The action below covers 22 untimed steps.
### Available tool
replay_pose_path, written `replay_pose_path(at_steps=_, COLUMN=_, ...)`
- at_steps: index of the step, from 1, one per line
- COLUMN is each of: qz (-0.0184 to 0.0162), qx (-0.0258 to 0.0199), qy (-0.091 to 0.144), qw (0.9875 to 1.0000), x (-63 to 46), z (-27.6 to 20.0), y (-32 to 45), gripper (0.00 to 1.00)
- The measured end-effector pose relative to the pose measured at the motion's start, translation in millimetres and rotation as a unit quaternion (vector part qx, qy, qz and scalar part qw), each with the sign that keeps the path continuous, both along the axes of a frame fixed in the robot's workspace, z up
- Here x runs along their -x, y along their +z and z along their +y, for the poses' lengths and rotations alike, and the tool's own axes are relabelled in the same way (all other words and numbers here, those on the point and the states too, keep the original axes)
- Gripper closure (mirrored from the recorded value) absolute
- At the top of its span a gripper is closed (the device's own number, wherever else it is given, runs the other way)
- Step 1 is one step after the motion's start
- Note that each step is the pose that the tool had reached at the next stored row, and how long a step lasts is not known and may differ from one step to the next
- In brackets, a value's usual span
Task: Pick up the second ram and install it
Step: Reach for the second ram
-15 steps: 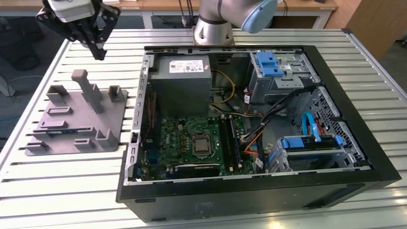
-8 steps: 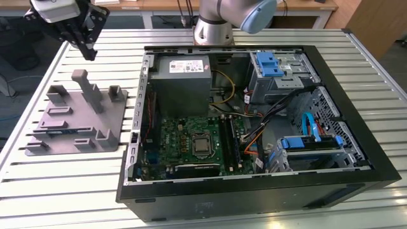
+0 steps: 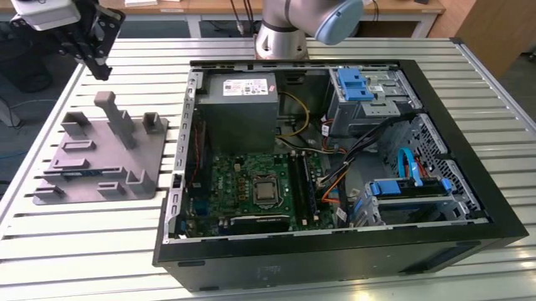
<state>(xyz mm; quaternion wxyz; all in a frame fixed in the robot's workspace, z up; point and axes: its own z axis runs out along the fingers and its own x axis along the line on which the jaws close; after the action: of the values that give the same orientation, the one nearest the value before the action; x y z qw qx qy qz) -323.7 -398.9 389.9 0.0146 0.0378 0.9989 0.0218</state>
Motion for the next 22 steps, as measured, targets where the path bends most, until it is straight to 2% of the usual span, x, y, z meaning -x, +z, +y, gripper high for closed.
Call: replay_pose_path(at_steps=22, qz=0.0, qx=0.0, qy=0.0, qw=1.0, x=59.6, z=0.0, y=-1.8, gripper=0.9)
